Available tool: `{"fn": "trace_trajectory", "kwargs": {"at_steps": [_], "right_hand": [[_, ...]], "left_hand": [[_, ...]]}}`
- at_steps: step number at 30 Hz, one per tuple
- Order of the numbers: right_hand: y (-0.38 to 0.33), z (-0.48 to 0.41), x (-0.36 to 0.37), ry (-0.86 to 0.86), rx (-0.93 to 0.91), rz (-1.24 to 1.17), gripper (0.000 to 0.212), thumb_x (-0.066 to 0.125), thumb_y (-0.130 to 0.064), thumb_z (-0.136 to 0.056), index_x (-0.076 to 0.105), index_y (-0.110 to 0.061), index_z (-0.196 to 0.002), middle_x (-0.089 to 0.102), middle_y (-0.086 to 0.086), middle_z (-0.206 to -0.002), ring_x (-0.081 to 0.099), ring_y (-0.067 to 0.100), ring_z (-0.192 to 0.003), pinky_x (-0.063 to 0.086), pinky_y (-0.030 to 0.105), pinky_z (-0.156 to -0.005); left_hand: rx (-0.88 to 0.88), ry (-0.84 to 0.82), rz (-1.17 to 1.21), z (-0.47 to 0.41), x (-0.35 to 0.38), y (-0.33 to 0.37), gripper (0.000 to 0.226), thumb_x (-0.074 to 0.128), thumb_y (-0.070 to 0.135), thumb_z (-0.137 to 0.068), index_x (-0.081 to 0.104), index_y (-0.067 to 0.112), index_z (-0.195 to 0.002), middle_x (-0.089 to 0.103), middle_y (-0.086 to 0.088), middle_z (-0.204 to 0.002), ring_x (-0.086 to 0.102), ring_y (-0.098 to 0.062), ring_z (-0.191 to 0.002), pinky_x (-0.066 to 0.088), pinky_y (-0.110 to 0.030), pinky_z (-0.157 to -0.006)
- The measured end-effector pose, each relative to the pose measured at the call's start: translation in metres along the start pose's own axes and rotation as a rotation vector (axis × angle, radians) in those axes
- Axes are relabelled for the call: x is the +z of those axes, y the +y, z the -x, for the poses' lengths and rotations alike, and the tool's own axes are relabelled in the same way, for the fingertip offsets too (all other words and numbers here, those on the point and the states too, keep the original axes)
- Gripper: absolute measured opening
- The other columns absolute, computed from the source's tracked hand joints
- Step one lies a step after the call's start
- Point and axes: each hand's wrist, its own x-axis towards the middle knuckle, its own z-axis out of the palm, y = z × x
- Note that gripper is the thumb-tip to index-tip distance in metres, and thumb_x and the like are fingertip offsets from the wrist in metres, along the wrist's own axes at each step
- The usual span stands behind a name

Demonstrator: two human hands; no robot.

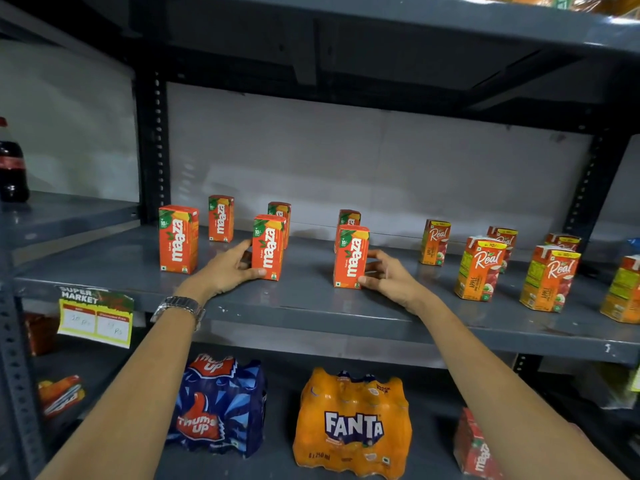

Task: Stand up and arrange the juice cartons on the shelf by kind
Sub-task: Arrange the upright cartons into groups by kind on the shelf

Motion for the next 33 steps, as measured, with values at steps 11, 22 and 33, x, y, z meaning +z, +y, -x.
{"fn": "trace_trajectory", "kwargs": {"at_steps": [11,22,33], "right_hand": [[0.005,0.007,-0.008,0.327,-0.074,-0.276,0.043,0.061,-0.025,-0.085,0.047,-0.016,-0.125,0.056,-0.003,-0.111,0.051,0.015,-0.109,0.042,0.028,-0.092],[0.056,0.084,-0.097,1.095,-0.052,0.358,0.019,0.055,-0.013,-0.080,0.058,-0.014,-0.098,0.069,0.005,-0.089,0.062,0.020,-0.080,0.046,0.031,-0.068],[0.076,0.072,-0.133,0.565,0.201,0.129,0.028,0.050,0.000,-0.082,0.066,-0.006,-0.103,0.071,0.015,-0.106,0.063,0.024,-0.094,0.052,0.041,-0.089]], "left_hand": [[0.146,0.375,0.077,0.003,0.003,0.003,0.086,0.071,0.022,-0.077,0.019,0.018,-0.146,0.040,-0.008,-0.144,0.045,-0.018,-0.124,0.040,-0.038,-0.101],[0.397,0.442,0.475,-0.025,0.158,0.156,0.032,0.061,-0.006,-0.075,0.057,0.017,-0.098,0.063,-0.003,-0.097,0.059,-0.010,-0.079,0.049,-0.020,-0.073],[0.168,-0.073,0.369,-0.053,0.258,0.184,0.052,0.055,-0.004,-0.085,0.038,0.011,-0.133,0.051,-0.009,-0.129,0.054,-0.020,-0.112,0.042,-0.025,-0.089]]}}
